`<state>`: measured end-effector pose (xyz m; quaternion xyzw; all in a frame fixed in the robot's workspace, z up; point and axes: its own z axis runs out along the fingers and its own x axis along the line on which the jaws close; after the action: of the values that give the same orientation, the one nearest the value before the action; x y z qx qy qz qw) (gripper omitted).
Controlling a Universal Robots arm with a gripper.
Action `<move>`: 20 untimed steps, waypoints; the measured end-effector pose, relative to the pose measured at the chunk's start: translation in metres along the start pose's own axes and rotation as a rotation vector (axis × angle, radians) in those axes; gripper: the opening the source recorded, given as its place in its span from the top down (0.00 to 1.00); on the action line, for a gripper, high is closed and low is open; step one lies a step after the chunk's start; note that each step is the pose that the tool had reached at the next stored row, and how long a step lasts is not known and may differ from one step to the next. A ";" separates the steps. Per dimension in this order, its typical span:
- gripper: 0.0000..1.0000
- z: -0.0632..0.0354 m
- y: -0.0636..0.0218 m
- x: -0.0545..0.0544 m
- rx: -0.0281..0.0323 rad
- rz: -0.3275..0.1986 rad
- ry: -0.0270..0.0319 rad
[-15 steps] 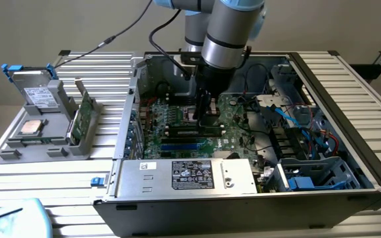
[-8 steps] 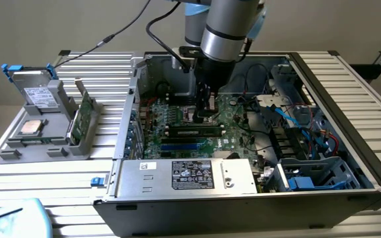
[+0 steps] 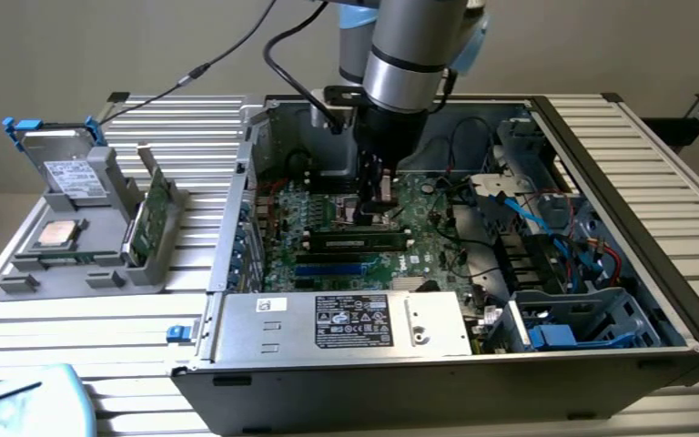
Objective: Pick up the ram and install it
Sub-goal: 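Insert the ram into the slot, then press down the ram until it locks into place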
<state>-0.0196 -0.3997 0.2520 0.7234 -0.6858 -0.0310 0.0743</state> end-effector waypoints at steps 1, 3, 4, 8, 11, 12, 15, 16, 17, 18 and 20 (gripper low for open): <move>0.89 0.0004 0.0005 0.000 0.0088 0.000 0.0014; 0.89 0.0010 0.0010 0.000 0.0227 -0.001 0.0027; 0.89 0.0012 0.0011 -0.001 0.0289 -0.001 0.0033; 0.89 0.0021 0.0009 -0.001 0.0462 -0.002 0.0071; 0.89 0.0021 0.0009 -0.001 0.0472 -0.003 0.0080; 0.89 0.0022 0.0009 -0.001 0.0473 -0.003 0.0078; 0.89 0.0022 0.0009 -0.002 0.0473 -0.003 0.0078; 0.89 0.0022 0.0009 -0.002 0.0473 -0.003 0.0078; 0.89 0.0022 0.0009 -0.002 0.0473 -0.003 0.0078; 0.89 0.0021 0.0009 -0.002 0.0473 -0.003 0.0079; 0.89 0.0021 0.0009 -0.002 0.0473 -0.003 0.0079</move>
<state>-0.0210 -0.3979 0.2499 0.7260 -0.6850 -0.0120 0.0598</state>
